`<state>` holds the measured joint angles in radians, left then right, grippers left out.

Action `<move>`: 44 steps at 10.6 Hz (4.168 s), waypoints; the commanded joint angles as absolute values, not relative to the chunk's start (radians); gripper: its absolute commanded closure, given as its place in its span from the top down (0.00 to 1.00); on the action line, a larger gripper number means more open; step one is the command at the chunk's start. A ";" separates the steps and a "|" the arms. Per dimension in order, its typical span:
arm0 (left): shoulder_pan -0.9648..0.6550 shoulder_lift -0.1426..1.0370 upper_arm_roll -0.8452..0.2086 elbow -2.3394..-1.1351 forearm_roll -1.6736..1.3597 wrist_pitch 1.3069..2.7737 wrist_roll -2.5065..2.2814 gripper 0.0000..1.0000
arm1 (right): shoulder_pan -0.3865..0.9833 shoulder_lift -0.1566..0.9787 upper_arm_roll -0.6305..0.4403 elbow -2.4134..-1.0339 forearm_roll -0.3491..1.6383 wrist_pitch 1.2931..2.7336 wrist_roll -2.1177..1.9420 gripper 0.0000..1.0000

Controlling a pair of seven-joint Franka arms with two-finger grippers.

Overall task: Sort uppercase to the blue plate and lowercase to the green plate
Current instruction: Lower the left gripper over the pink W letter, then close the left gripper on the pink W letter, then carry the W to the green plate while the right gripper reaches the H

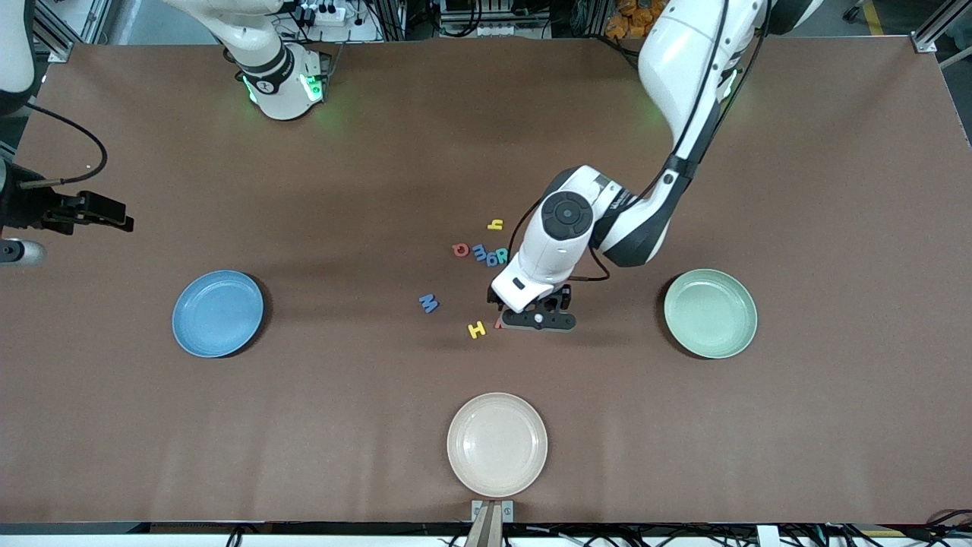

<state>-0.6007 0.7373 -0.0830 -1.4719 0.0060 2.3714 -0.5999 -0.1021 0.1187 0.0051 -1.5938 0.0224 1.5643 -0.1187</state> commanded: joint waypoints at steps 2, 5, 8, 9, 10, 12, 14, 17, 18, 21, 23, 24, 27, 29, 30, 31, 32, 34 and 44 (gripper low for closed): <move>-0.633 0.845 -0.069 -1.369 0.012 2.408 -0.589 0.94 | -0.130 0.187 0.018 -1.591 0.038 1.595 -0.123 1.00; -0.652 0.882 -0.064 -1.325 0.052 2.379 -0.583 0.86 | -0.156 0.232 0.018 -1.591 0.038 1.598 -0.123 1.00; -0.660 0.923 -0.060 -1.281 0.069 2.365 -0.580 0.82 | -0.175 0.250 0.018 -1.592 0.038 1.595 -0.124 1.00; -0.675 0.936 -0.040 -1.266 0.069 2.365 -0.578 0.82 | -0.176 0.259 0.020 -1.592 0.040 1.595 -0.124 1.00; -0.680 0.948 -0.029 -1.250 0.069 2.365 -0.577 0.82 | -0.176 0.262 0.020 -1.592 0.040 1.597 -0.123 1.00; -0.686 0.965 -0.015 -1.239 0.069 2.365 -0.560 0.80 | -0.176 0.270 0.020 -1.592 0.040 1.597 -0.123 1.00; -0.692 0.968 -0.002 -1.238 0.069 2.367 -0.554 0.78 | -0.176 0.279 0.020 -1.592 0.040 1.595 -0.123 1.00; -0.693 0.980 -0.003 -1.236 0.069 2.375 -0.555 0.76 | -0.176 0.281 0.020 -1.592 0.040 1.594 -0.123 1.00; -0.699 0.988 -0.002 -1.236 0.069 2.378 -0.554 0.76 | -0.176 0.281 0.020 -1.592 0.040 1.595 -0.123 1.00; -0.713 0.994 0.011 -1.236 0.069 2.378 -0.537 0.72 | -0.176 0.281 0.020 -1.592 0.040 1.594 -0.123 1.00; -0.712 0.994 0.012 -1.236 0.069 2.378 -0.531 0.68 | -0.176 0.285 0.020 -1.592 0.040 1.594 -0.123 1.00; -0.713 0.994 0.015 -1.236 0.069 2.378 -0.526 0.67 | -0.176 0.288 0.020 -1.592 0.040 1.594 -0.123 1.00; -0.713 0.996 0.015 -1.236 0.069 2.381 -0.525 0.61 | -0.176 0.288 0.020 -1.592 0.040 1.594 -0.123 1.00; -0.712 1.000 0.015 -1.236 0.069 2.384 -0.525 0.48 | -0.176 0.288 0.020 -1.592 0.040 1.594 -0.123 1.00; -0.712 1.002 0.015 -1.236 0.069 2.385 -0.525 0.43 | -0.176 0.288 0.020 -1.592 0.040 1.594 -0.123 1.00; -0.712 1.002 0.015 -1.236 0.069 2.385 -0.525 0.35 | -0.176 0.290 0.020 -1.592 0.040 1.594 -0.123 1.00; -0.712 1.002 0.015 -1.236 0.069 2.385 -0.525 0.24 | -0.176 0.290 0.020 -1.592 0.040 1.594 -0.123 1.00; -0.712 1.000 0.015 -1.238 0.069 2.385 -0.526 0.09 | -0.176 0.290 0.020 -1.592 0.040 1.594 -0.123 1.00; -0.695 0.931 0.012 -1.241 0.061 2.332 -0.526 0.00 | -0.169 0.290 0.020 -1.592 0.040 1.591 -0.123 1.00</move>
<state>-0.6994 0.9672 0.0075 -1.2395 0.0566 2.3648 -0.5325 -0.1601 0.2894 0.0074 -1.5950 0.0250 1.5961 -0.1195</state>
